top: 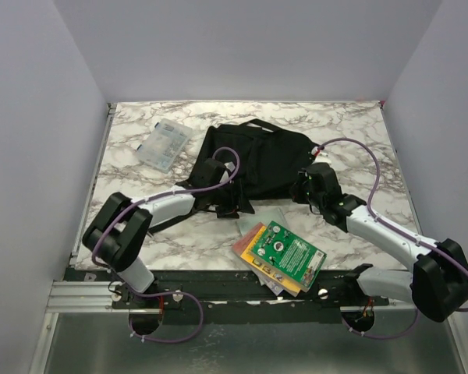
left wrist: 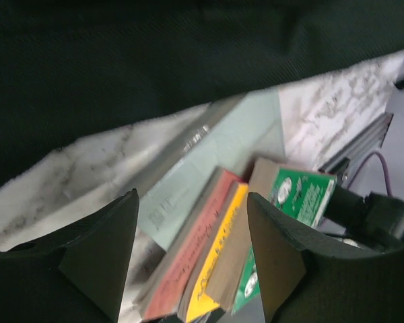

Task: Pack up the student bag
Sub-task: Unzip the student bag at the center of the board.

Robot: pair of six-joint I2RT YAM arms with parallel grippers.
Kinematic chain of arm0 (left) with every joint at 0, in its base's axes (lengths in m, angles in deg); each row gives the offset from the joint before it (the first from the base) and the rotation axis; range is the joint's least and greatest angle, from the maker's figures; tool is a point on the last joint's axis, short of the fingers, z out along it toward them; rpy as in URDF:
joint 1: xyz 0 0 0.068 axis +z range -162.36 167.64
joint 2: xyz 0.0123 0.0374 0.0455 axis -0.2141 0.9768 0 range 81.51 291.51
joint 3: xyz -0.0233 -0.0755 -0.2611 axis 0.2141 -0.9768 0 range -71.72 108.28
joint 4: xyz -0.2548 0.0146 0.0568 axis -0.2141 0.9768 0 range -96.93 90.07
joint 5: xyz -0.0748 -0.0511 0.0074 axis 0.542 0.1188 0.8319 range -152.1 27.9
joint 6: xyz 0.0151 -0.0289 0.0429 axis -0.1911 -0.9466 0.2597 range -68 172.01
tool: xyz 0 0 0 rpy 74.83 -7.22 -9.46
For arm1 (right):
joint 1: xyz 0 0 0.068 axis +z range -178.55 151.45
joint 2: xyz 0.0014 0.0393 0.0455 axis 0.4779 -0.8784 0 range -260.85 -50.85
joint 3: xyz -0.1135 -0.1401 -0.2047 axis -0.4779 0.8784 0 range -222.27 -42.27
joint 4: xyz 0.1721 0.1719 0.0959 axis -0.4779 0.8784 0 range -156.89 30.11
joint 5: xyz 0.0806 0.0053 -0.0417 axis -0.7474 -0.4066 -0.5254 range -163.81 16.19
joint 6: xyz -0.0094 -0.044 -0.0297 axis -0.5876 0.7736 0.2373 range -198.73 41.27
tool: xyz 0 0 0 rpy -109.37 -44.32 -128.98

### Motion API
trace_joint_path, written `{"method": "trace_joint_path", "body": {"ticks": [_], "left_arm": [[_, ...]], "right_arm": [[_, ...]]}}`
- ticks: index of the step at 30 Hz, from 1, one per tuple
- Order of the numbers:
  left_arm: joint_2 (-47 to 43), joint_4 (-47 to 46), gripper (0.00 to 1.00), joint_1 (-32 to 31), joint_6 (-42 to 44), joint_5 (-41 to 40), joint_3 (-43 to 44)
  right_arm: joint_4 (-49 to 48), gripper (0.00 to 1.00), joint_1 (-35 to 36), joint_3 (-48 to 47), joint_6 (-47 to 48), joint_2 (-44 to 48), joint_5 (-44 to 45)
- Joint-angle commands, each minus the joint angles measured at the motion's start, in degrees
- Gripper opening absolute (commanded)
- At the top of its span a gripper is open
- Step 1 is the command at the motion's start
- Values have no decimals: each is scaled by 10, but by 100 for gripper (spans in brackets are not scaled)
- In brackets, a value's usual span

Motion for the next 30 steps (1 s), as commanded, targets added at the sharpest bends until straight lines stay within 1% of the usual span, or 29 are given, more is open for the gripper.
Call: {"method": "trace_joint_path", "body": {"ticks": [1,6,9,10,12,15,20,22,24,26,29,30], "left_arm": [[71,-43,67,24,-41,-33,50],[160,-50,68,75,-63,-9,148],[210,-34,68,95,-64,32,234],[220,-17,68,97,-56,38,265],[219,3,69,95,-37,35,292],[174,4,71,89,-14,28,262],[46,2,71,69,35,8,147],[-1,2,72,62,41,12,109],[-35,-4,72,60,5,34,79],[-53,-27,73,59,-56,60,56],[-38,-63,73,54,-172,83,46],[-26,-91,73,53,-208,97,47]], "right_arm": [[-32,0,-2,8,-11,26,-26],[-20,0,-1,15,-11,33,-34],[-19,0,-1,23,-13,42,-57],[-22,0,-1,28,-16,46,-61],[-31,1,-1,40,-23,48,-65],[-38,0,-2,46,-26,46,-64],[-47,0,-2,45,-21,33,-68],[-68,0,-2,41,-16,26,-70],[-71,0,-4,36,-11,16,-73],[-72,0,-3,29,-8,8,-78],[-72,0,-3,22,-7,4,-85],[-73,0,-4,22,-8,5,-87]]}}
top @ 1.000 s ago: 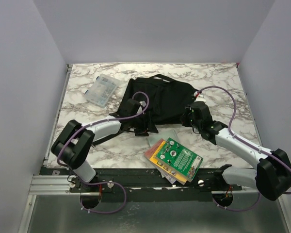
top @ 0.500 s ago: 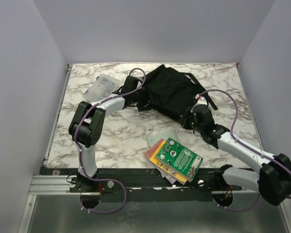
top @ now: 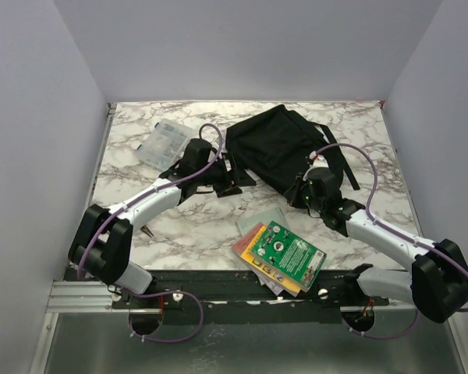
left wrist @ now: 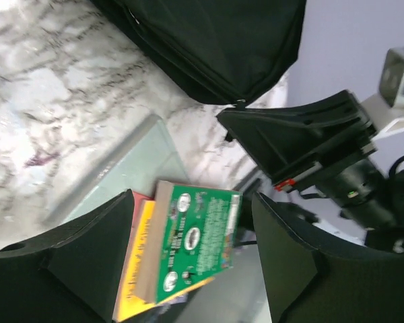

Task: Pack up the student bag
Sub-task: Unzip the student bag at the center of the board.

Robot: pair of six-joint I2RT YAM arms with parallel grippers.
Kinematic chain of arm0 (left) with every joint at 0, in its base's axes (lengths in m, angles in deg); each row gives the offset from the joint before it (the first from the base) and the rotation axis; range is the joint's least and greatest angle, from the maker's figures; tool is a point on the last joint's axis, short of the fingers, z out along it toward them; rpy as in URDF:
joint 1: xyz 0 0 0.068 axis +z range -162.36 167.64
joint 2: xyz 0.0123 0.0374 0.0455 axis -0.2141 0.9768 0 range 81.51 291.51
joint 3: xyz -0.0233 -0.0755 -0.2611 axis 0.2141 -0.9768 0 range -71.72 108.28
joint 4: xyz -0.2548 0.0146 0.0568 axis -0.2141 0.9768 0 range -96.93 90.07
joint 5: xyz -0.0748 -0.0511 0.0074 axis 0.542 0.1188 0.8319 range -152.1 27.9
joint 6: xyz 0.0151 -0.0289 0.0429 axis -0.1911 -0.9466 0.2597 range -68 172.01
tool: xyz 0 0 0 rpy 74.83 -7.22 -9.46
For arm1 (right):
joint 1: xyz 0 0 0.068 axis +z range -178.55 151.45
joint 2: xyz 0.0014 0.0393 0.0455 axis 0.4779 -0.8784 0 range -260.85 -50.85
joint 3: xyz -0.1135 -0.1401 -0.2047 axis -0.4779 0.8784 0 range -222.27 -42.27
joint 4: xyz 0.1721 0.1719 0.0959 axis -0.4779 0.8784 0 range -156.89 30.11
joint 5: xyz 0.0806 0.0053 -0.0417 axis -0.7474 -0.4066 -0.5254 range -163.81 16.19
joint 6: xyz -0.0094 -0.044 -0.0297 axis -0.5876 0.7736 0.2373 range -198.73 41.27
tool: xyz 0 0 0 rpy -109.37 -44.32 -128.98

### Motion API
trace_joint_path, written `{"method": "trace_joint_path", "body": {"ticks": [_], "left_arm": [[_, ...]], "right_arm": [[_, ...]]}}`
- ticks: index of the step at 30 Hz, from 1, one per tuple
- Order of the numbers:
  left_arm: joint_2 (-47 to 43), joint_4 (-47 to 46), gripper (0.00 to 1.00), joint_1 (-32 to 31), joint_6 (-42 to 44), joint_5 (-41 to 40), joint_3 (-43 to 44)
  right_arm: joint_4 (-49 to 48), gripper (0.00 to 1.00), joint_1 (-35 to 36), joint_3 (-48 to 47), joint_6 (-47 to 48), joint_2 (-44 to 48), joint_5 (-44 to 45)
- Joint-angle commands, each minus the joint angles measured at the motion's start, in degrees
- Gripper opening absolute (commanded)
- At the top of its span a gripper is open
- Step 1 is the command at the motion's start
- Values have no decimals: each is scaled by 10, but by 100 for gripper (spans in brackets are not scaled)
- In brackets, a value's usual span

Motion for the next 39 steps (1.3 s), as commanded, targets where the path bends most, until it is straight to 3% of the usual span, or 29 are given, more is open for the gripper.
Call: {"method": "trace_joint_path", "body": {"ticks": [1,7,14,18,20,26,28,34,39], "left_arm": [[41,-83,73,-7,-184,59,-9],[141,-114,79,-23,-322,44,52],[245,-116,82,-53,-352,8,147],[283,-123,73,-60,-358,7,166],[289,-124,63,-59,-351,-3,167],[282,-124,12,-29,-296,-15,153],[269,-124,3,-11,-271,-13,141],[249,-117,0,52,-173,28,124],[253,-106,0,88,-128,88,126]], "right_arm": [[-20,0,-2,-18,9,-2,-23],[-11,0,-2,-12,3,11,-43],[-14,1,-2,2,-4,25,-73],[-6,1,-2,3,-3,33,-74],[-5,1,-2,5,0,35,-72],[-1,1,-2,4,0,32,-61],[21,1,-2,8,-4,34,-50],[159,0,-2,-17,-64,32,170],[191,0,-2,-22,-76,27,224]]}}
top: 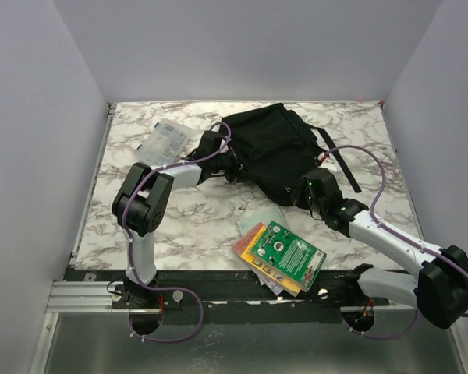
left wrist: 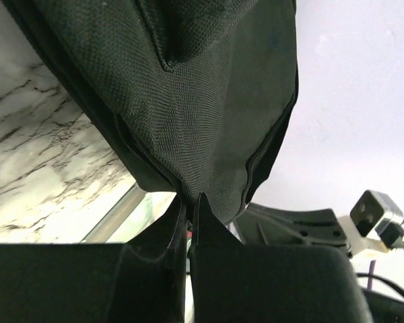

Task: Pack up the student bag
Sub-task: Unzip the student bag at the center of the board.

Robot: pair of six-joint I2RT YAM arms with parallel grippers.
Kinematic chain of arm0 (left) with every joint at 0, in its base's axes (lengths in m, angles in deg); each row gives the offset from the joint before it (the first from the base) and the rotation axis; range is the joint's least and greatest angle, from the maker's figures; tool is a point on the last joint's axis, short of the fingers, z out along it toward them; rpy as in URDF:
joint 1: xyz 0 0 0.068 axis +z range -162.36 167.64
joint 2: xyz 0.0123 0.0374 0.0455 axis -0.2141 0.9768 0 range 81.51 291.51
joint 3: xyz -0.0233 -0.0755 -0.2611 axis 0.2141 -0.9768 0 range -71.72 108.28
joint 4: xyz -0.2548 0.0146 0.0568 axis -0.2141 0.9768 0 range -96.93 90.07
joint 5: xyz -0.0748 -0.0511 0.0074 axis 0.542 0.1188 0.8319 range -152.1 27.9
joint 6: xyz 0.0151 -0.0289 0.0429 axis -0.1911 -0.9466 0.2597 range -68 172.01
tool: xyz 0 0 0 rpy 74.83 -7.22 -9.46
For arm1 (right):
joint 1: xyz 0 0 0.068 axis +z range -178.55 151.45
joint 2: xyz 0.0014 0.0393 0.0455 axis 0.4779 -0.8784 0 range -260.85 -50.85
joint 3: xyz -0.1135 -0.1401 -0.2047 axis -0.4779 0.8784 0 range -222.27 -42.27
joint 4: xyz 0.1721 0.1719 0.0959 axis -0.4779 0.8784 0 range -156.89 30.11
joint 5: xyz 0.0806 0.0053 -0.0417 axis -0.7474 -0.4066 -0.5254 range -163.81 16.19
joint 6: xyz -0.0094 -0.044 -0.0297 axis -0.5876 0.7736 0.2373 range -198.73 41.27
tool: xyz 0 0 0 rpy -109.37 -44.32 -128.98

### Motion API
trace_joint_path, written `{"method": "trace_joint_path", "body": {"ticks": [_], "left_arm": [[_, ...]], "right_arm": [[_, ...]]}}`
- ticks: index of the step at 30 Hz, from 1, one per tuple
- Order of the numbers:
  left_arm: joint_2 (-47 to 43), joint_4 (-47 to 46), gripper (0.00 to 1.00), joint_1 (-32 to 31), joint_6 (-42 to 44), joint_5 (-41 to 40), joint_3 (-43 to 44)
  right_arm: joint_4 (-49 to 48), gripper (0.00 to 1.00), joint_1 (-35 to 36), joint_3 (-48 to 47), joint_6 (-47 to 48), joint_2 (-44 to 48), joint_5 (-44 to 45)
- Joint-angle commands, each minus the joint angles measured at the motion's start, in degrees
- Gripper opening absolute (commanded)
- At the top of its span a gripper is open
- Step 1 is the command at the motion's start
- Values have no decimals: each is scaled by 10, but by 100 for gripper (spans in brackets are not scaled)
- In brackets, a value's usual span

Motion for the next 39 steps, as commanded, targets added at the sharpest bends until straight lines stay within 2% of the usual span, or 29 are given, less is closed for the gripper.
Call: {"method": "trace_joint_path", "body": {"ticks": [1,4,8,12,13,16,18,21,23,26,30,34,37,39], "left_arm": [[-23,15,0,61,90,20,-6],[-34,48,0,68,134,27,1],[-47,152,0,70,218,4,40],[-70,209,2,70,265,-27,54],[-77,211,9,70,265,-26,52],[-93,201,42,65,252,-6,35],[-106,178,59,54,234,13,15],[-125,150,74,35,212,30,-15],[-139,124,80,20,187,36,-40],[-154,83,83,-21,145,44,-67],[-149,24,84,-68,98,16,-71],[-128,2,83,-86,78,-28,-66],[-102,1,81,-89,82,-47,-58],[-86,1,74,-89,87,-51,-53]], "right_arm": [[110,0,-8,-10,-14,2,146],[128,0,-7,-28,-4,-6,191],[141,0,-7,-47,24,-13,221],[74,0,-7,-33,98,-5,126],[53,1,-6,-28,113,-3,92],[24,1,-7,-28,131,-13,13],[11,1,-7,-31,134,-25,-25],[-11,1,-5,-27,136,-32,-55],[-15,1,-6,-31,141,-36,-63],[-11,0,-5,-39,150,-42,-74],[-13,1,-5,-38,154,-40,-73],[-14,1,-6,-31,147,-29,-72],[-10,1,-6,-27,141,-18,-65],[-3,1,-6,-27,139,-7,-53]]}}
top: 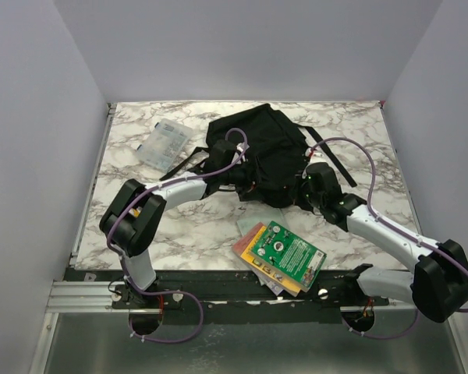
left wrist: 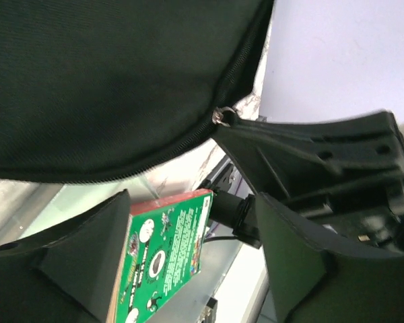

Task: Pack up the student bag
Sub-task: Unzip the student bag at the center of the board.

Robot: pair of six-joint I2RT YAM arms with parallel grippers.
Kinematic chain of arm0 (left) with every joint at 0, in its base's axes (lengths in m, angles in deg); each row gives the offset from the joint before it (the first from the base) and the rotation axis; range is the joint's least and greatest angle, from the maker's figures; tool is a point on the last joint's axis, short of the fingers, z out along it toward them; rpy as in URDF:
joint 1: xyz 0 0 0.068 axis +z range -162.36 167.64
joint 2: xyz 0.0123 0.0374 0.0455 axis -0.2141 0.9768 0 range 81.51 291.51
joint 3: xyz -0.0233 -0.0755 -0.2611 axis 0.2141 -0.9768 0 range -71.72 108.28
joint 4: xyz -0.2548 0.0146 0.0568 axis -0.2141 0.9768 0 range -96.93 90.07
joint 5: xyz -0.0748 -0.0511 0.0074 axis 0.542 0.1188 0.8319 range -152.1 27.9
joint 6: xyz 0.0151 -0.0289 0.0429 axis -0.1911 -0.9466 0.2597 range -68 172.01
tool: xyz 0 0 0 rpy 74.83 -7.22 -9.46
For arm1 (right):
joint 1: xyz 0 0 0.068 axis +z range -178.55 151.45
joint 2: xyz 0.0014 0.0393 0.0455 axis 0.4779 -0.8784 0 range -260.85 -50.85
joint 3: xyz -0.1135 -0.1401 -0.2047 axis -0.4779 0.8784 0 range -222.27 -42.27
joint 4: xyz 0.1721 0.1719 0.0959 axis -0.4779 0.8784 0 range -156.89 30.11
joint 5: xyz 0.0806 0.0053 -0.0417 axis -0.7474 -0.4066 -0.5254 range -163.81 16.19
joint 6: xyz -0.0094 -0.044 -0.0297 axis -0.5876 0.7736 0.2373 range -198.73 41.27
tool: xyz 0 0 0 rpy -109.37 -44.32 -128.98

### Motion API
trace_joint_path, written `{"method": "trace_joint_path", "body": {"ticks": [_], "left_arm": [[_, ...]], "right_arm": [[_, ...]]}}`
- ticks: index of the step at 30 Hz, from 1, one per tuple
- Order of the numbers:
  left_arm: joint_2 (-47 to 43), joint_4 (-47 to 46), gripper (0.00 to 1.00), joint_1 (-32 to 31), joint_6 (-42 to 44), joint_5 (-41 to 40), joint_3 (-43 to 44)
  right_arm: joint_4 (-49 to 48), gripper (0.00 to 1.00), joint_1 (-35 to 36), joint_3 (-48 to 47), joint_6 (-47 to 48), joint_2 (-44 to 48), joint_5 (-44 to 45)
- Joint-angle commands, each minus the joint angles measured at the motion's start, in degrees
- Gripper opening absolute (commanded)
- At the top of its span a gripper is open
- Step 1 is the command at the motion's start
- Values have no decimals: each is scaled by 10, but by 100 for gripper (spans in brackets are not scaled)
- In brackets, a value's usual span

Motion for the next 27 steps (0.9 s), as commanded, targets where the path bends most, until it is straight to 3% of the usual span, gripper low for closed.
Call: {"method": "trace_joint_path", "body": {"ticks": [1,4,8,12,18,22,24,26,27], "left_arm": [[44,-24,71,2,-3,-45,16],[53,-23,56,4,15,-64,13],[55,-5,21,19,43,-73,13],[34,3,0,37,70,-75,-1],[-19,21,0,57,111,-88,-31],[-33,19,1,55,124,-25,-25],[-39,8,27,42,108,5,-22],[-50,-23,61,27,58,16,-32],[-53,-45,70,20,31,20,-38]], "right_arm": [[2,1,-2,5,-1,31,14],[34,1,-1,-8,2,45,71],[99,1,-2,-35,-13,52,202],[143,0,-1,-63,-33,48,299],[182,0,0,-103,-40,35,339],[99,0,11,-86,-1,65,181],[87,1,17,-84,-8,61,114],[70,1,21,-78,-7,57,73],[66,1,24,-76,-7,55,66]]}}
